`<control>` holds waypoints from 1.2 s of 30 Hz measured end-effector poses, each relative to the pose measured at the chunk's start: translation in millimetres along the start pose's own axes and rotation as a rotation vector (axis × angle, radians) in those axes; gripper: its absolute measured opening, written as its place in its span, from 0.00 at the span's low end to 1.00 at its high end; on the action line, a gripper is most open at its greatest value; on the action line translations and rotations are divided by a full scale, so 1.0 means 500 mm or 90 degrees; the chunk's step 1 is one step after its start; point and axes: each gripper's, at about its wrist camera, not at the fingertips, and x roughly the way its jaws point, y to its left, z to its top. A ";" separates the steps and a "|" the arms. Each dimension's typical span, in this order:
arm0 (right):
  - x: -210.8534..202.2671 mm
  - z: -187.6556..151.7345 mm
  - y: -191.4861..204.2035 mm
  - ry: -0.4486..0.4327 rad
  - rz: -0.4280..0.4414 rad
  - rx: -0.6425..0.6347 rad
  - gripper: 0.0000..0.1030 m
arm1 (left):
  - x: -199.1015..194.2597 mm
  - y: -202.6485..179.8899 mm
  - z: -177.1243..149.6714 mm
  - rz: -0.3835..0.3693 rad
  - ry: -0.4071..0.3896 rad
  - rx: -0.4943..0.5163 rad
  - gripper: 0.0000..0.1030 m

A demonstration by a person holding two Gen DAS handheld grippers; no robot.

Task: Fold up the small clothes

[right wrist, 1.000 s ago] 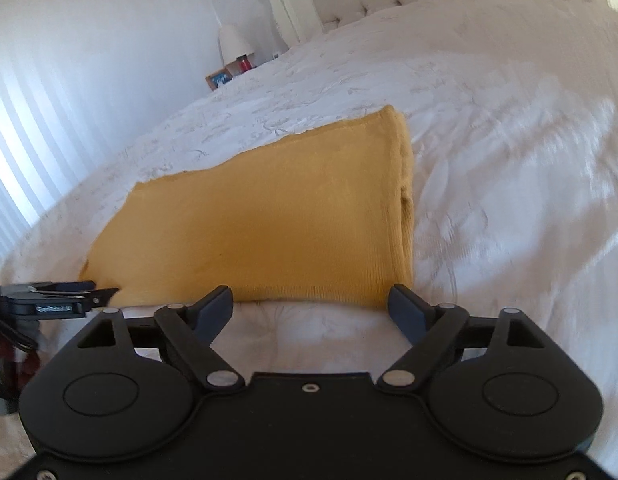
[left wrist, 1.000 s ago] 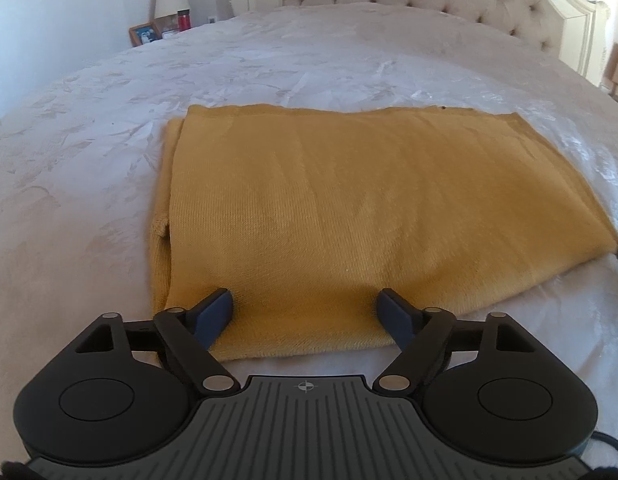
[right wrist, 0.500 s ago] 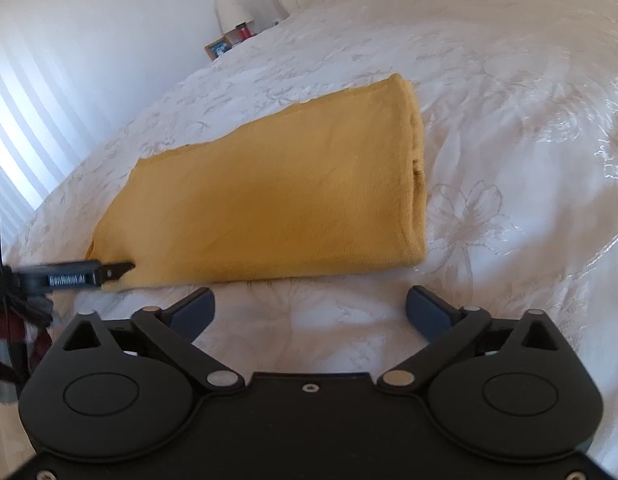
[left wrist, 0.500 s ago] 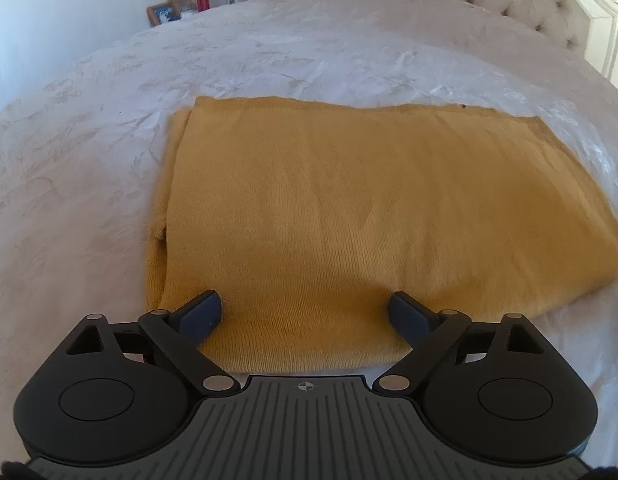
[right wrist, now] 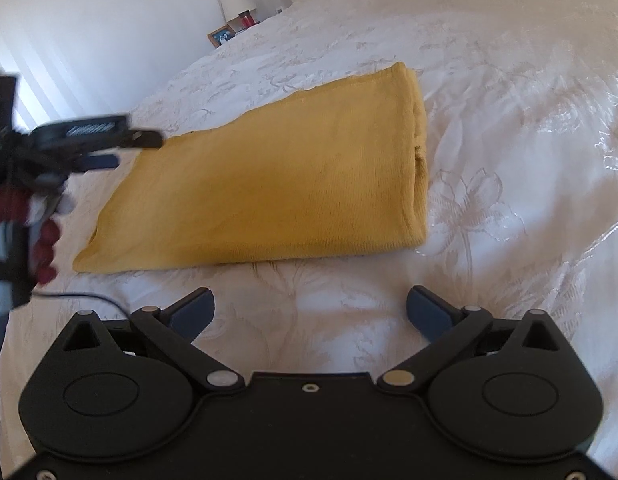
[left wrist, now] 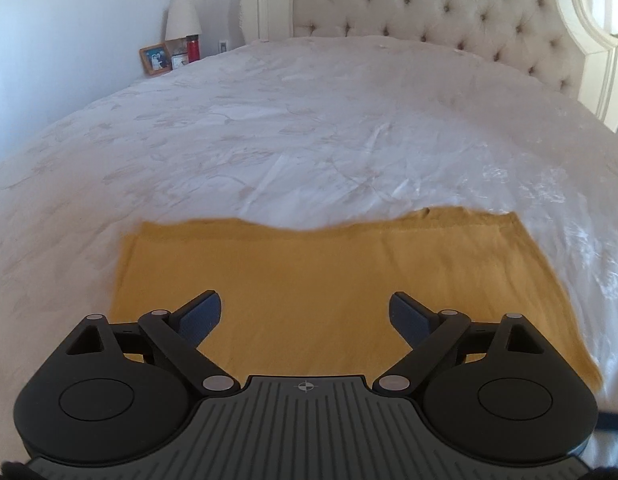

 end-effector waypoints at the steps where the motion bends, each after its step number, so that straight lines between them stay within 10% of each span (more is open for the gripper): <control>1: 0.000 -0.001 0.000 0.002 0.000 0.000 0.99 | 0.013 -0.005 0.003 0.004 0.003 0.000 0.89; 23: 0.013 0.009 -0.014 0.032 0.018 0.002 1.00 | 0.176 -0.054 0.008 0.019 0.110 0.038 0.92; 36: -0.001 -0.004 -0.054 -0.005 0.081 0.029 1.00 | 0.059 -0.084 0.141 0.010 0.133 -0.009 0.90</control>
